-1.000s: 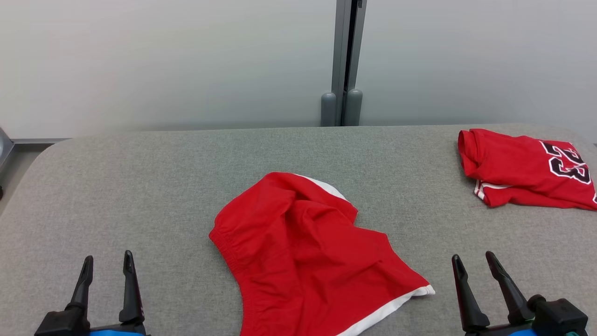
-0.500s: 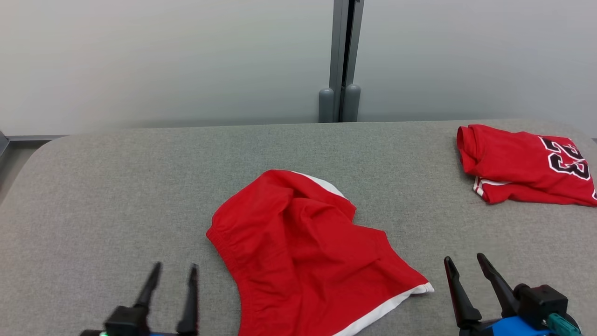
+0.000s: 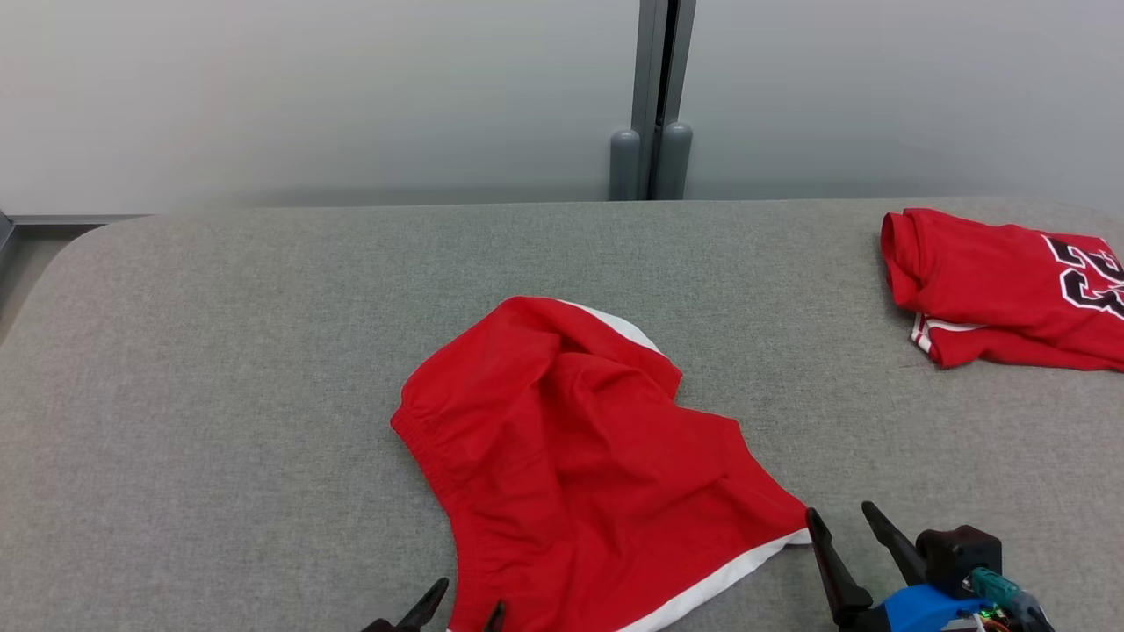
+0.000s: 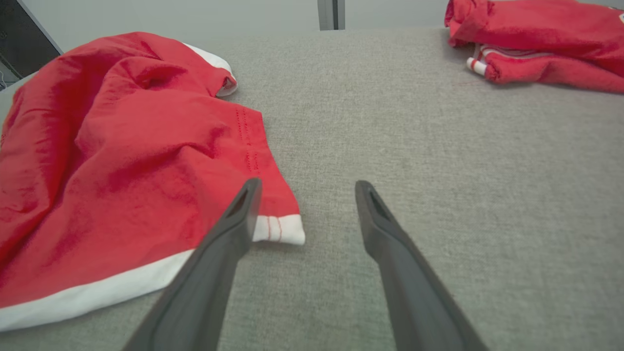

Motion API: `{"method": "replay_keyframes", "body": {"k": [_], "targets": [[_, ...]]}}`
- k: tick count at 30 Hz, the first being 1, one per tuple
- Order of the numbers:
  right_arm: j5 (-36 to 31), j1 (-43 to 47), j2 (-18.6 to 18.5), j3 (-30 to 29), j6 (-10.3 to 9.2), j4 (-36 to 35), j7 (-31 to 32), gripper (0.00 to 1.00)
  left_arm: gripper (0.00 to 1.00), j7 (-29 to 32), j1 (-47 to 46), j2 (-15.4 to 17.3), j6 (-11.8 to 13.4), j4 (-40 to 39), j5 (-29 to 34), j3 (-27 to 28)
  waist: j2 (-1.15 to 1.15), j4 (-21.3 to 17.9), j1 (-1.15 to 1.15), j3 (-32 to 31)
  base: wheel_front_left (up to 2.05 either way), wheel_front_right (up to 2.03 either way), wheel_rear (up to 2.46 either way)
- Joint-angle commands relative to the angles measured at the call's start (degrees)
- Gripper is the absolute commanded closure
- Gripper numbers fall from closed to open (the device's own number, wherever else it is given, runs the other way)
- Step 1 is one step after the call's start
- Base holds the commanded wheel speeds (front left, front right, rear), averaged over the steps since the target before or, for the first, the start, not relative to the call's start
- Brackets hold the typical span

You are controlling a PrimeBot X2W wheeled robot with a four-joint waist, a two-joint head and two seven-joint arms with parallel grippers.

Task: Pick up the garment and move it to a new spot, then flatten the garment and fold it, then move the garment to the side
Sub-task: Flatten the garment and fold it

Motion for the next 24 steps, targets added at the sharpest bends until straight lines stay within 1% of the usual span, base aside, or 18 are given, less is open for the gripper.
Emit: {"method": "replay_keyframes", "body": {"k": [1,6,11,12,13,14,15,16,17,21,24], "targets": [[0.6,-1.51,0.14,0.18,0.01,2.0,-0.99,0.0,0.0,-0.04,-0.78,0.76,-0.26,0.9,-0.76,-1.17,0.0,0.17,0.0,0.27,0.0,0.0,0.0],[1.13,-4.02,0.77,1.01,0.01,7.51,-2.93,0.0,0.0,-0.4,-1.26,1.12,-0.27,3.79,-2.07,-3.36,0.0,0.3,0.0,0.67,0.0,0.0,0.0],[1.47,-6.37,1.36,2.09,0.01,12.09,-4.01,0.0,0.0,-1.05,-2.14,0.55,-0.27,6.36,-3.39,-4.83,0.0,0.48,0.0,1.13,0.0,0.0,0.0],[1.61,-6.72,1.48,2.36,0.01,12.92,-4.08,0.0,0.2,-1.16,-2.4,0.48,-0.27,6.68,-3.47,-5.08,0.0,0.57,0.0,1.25,0.0,0.0,0.0],[1.73,-7.17,1.59,2.58,0.01,13.71,-4.26,0.0,0.55,-1.19,-2.56,0.43,-0.28,6.96,-3.83,-5.38,0.0,0.68,0.0,1.4,0.0,0.0,0.0],[1.94,-7.53,1.7,2.99,0.01,14.71,-4.26,0.0,0.85,-1.1,-2.65,0.4,-0.28,7.27,-4.05,-5.8,0.0,0.76,0.0,1.5,0.0,0.0,0.0],[2.19,-7.9,1.83,3.47,0.01,15.56,-4.3,0.55,1.0,-1.12,-2.78,0.36,-0.28,7.51,-4.47,-6.16,0.0,0.86,0.0,1.62,0.0,0.0,0.0],[2.49,-8.22,1.95,3.87,0.02,16.23,-4.34,0.91,1.0,-1.29,-2.98,0.25,-0.28,7.63,-5.02,-6.46,0.0,0.97,0.0,1.72,0.0,0.0,0.0],[2.95,-8.4,2.08,4.39,0.02,16.82,-4.35,1.0,1.0,-1.36,-3.17,0.24,-0.28,7.78,-5.53,-6.72,0.0,1.07,0.0,1.79,0.0,0.0,0.0],[4.04,-8.74,1.98,5.29,0.01,17.64,-4.72,1.0,1.0,-2.19,-3.54,-0.18,-0.28,7.46,-7.04,-7.2,0.0,1.29,0.0,1.94,0.0,0.0,0.0],[5.2,-8.67,1.91,6.35,0.02,16.04,-5.08,1.0,1.0,-3.28,-4.49,-0.19,-0.28,6.38,-8.37,-6.85,0.0,1.27,0.0,2.04,0.0,0.0,0.0]]}}
